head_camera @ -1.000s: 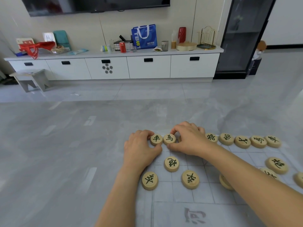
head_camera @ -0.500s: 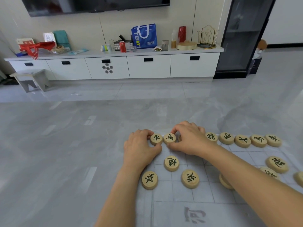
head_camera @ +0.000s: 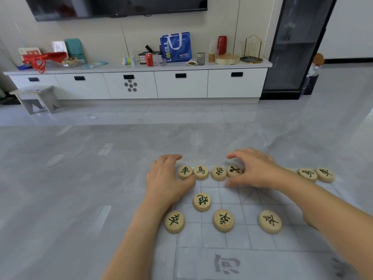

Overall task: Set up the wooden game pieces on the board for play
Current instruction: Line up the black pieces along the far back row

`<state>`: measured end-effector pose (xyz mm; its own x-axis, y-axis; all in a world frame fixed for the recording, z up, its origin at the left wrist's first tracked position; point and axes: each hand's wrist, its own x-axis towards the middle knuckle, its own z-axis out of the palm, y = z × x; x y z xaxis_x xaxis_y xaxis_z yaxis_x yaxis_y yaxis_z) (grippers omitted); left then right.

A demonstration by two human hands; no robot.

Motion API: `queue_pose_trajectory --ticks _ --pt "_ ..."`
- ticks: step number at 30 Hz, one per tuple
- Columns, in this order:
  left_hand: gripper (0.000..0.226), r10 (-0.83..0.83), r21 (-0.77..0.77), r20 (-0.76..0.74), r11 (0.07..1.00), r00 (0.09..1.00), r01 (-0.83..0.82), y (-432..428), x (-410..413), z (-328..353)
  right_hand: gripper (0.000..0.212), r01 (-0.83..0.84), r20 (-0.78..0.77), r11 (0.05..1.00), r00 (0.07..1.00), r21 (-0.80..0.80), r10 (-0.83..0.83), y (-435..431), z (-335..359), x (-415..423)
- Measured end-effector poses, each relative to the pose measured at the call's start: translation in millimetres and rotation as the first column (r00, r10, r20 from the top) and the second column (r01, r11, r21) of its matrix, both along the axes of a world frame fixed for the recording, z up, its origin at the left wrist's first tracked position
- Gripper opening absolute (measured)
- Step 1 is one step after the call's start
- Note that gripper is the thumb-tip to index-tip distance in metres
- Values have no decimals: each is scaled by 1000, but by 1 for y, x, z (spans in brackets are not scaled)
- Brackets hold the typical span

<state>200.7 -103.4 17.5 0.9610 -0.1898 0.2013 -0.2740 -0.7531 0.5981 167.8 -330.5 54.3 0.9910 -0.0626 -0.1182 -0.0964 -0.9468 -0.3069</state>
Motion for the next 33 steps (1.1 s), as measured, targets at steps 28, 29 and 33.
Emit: queue_pose_trajectory --ticks 28,29,33 --pt "43 37 -366 97 931 995 1 -11 -7 -1 52 -187 210 972 954 -139 214 12 -19 3" --pt "41 45 -424 74 906 996 -10 -8 -6 0 57 -190 198 971 956 -148 217 12 -19 2" --pt "38 30 -499 -28 865 999 -40 2 -3 3 42 -205 187 968 955 -145 230 14 -18 3"
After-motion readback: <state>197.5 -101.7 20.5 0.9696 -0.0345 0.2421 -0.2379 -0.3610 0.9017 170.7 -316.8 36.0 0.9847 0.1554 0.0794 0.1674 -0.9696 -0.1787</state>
